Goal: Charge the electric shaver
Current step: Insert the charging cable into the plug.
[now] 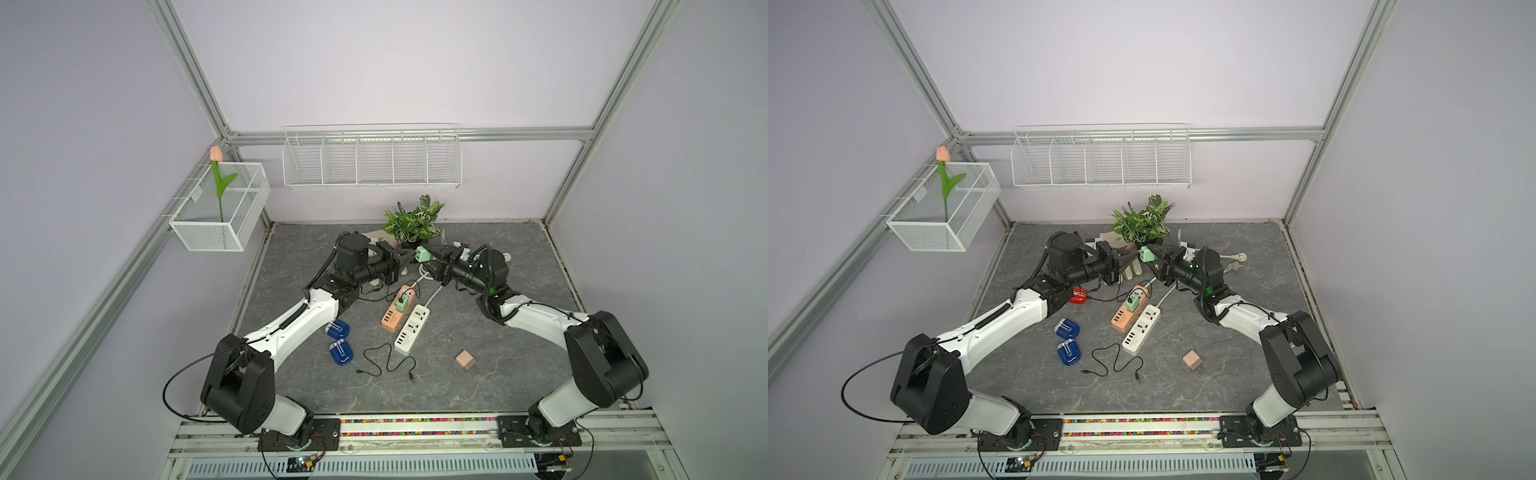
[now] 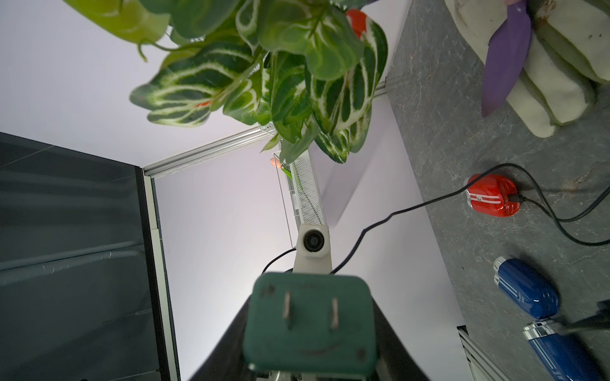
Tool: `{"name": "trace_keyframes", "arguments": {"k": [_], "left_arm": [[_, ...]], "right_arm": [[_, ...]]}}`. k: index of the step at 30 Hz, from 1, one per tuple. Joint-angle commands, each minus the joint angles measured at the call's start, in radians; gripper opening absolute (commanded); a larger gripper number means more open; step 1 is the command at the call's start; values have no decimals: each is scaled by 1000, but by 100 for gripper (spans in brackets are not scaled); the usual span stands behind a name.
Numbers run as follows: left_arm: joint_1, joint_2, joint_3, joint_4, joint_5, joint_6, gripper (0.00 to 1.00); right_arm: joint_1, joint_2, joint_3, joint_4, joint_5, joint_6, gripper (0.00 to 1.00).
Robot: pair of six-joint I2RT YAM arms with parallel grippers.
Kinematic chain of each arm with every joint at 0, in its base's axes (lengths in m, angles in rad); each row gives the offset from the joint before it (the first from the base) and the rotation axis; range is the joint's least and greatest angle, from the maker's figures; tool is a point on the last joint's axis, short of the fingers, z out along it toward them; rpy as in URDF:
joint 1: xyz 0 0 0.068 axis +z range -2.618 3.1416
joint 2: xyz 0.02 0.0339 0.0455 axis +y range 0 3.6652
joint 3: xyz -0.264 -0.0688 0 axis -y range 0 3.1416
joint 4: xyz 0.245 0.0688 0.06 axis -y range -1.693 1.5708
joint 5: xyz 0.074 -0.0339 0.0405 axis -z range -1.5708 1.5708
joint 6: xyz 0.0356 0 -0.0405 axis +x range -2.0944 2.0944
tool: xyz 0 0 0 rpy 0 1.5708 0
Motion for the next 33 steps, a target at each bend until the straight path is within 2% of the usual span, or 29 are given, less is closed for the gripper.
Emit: {"name": "trace_keyframes", "arguments": {"k": [1, 7, 12, 22, 33], "left_arm": [[0, 13, 38, -23, 40, 7, 0], [-3, 23, 52, -30, 63, 13, 0], [0, 35, 109, -185, 88, 97, 0], [6, 56, 113, -171, 95, 100, 0], [7, 90, 144, -202, 122, 108, 0]], "right_arm": [[13, -24, 13, 28, -32, 19, 7], [20, -21, 43, 9, -55, 14, 7], [19, -35, 57, -19, -85, 3, 7], [22, -94, 45, -86, -150, -22, 7], [22, -130, 46, -119, -155, -72, 7]]}}
